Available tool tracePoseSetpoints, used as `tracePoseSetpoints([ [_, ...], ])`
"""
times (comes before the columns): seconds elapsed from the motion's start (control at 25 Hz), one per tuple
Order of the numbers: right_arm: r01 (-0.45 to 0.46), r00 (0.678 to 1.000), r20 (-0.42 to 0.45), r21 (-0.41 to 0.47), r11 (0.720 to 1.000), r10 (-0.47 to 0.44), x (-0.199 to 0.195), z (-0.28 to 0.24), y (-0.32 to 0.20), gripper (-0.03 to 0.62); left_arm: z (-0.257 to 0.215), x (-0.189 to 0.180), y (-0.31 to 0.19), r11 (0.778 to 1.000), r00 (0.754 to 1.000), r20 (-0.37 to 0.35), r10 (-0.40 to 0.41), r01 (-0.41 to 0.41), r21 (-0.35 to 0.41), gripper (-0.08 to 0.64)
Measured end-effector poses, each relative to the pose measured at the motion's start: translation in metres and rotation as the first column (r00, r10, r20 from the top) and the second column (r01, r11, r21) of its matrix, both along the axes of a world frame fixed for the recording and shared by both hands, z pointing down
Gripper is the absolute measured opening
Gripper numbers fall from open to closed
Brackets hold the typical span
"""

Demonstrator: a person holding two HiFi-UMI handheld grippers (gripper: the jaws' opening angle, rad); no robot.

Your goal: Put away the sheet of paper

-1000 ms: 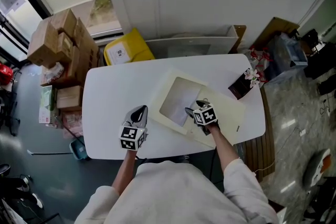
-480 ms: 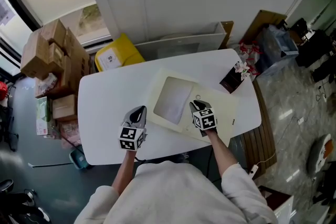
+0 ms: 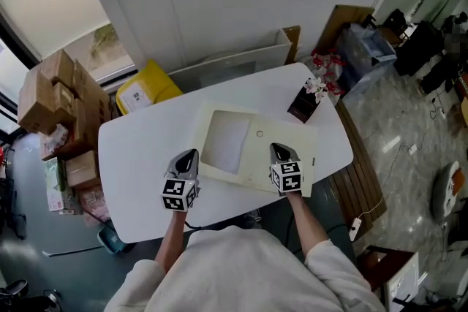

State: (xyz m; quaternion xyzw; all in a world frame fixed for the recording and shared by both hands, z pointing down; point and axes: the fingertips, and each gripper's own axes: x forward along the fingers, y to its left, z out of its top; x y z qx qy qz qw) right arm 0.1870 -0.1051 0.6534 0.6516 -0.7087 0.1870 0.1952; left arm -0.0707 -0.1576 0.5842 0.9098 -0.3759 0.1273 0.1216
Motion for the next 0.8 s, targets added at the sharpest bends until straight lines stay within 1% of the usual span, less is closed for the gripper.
tracePoseSetpoints([
  [0.28,-0.104,0.994,-0.009,0.089,0.991,0.105,0.024,-0.03,0.035,0.0,-0.006,0.02,0.004,0.999,0.999,-0.004,0.045,-0.045,0.013,0.002],
  [0.56,-0.167,0.983,-0.046,0.175,0.97,0.177,0.042,-0.066,0.073,0.0,-0.011,0.037,0.01,0.996,0.997,-0.007,0.081,-0.081,0.028,0.002],
  [0.8,-0.21,0.972,-0.061,0.22,0.953,0.229,0.056,-0.087,0.098,0.0,-0.018,0.052,0.016,0.994,0.995,-0.013,0.104,-0.103,0.041,0.002],
])
